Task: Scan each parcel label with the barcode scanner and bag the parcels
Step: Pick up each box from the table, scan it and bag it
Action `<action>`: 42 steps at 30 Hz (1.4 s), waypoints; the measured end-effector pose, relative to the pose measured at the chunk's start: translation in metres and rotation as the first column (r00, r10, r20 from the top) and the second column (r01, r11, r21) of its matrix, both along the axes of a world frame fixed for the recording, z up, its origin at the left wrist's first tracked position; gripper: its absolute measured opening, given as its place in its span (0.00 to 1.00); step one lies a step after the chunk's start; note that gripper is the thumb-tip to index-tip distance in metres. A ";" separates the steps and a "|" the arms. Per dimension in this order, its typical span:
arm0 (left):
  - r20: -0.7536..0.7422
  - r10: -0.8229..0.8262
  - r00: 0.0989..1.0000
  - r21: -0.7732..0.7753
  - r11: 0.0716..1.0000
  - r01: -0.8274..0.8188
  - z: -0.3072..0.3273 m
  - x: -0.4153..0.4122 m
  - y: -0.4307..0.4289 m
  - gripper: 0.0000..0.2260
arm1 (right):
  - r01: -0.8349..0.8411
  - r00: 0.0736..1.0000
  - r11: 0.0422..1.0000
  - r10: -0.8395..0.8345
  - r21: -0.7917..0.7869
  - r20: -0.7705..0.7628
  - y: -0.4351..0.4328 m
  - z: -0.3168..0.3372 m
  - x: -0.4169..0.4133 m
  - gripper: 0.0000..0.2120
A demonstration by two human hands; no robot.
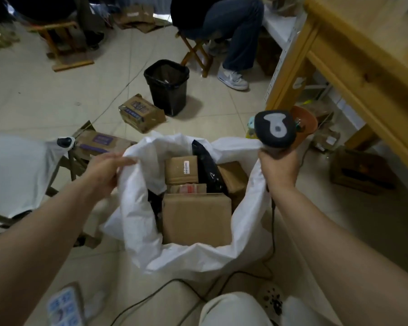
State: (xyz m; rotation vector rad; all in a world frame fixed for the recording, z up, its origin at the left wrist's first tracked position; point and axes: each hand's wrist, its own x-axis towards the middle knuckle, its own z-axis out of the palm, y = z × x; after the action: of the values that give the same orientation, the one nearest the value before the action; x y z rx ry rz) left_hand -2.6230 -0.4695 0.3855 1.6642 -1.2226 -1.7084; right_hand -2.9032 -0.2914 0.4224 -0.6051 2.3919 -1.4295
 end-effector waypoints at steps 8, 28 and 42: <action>0.316 -0.158 0.936 -0.033 0.984 0.178 -0.037 -0.003 0.037 0.18 | 0.004 0.996 0.951 -0.033 0.308 0.088 0.017 -0.029 0.006 0.11; 0.719 -0.688 -0.095 0.241 0.118 0.963 -0.087 -0.086 0.147 0.43 | -0.003 0.991 0.964 -0.033 0.264 0.131 0.059 -0.067 0.004 0.15; 0.767 -0.614 -0.189 0.446 0.297 0.844 -0.136 -0.077 0.135 0.39 | -0.008 0.977 0.978 -0.038 0.210 0.212 0.077 -0.077 -0.016 0.18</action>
State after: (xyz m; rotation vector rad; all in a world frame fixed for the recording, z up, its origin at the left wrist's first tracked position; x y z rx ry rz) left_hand -2.7004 -0.3342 0.2499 1.7191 -3.4392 -0.6963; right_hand -2.9195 -0.2144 0.3453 -0.3610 2.3372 -1.1609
